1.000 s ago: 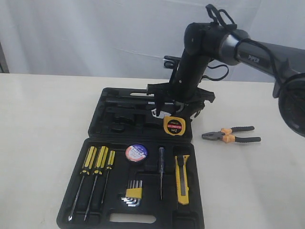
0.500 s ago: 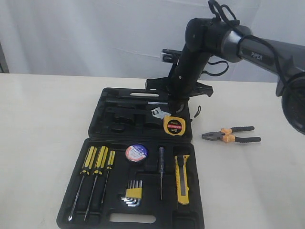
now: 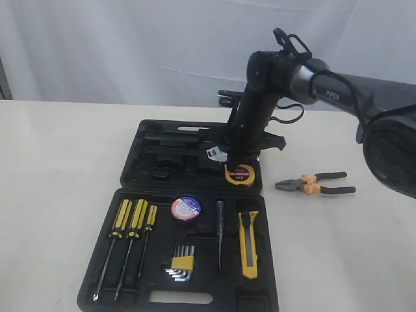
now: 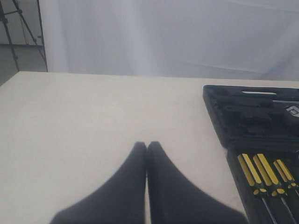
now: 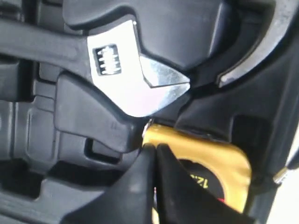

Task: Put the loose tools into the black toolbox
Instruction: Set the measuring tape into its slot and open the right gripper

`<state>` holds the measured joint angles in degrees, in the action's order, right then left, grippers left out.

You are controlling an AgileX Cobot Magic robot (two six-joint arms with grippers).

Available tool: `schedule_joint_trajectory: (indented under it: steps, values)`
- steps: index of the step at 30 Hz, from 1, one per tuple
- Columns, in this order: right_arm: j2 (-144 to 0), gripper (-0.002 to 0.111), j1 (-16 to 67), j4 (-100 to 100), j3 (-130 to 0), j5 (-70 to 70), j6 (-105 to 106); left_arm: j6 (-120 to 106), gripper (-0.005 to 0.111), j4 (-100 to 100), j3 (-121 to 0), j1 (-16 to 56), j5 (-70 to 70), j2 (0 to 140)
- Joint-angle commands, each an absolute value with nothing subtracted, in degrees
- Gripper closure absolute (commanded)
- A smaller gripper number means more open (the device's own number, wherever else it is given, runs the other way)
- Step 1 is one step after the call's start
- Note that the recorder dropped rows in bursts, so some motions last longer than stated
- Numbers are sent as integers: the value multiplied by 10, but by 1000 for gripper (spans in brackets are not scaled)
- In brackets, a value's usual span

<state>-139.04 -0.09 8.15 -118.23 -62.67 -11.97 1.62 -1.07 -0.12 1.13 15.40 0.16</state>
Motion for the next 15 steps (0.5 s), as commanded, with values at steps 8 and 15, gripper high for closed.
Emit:
schedule_joint_trajectory:
  steps: [8, 15]
  values:
    - [-1344, 108, -5, 31, -1179, -634, -104, 17, 107, -12, 0, 12, 154, 0]
    - [-1371, 108, -5, 29, -1178, -648, -102, 18, 107, -12, 0, 12, 154, 0]
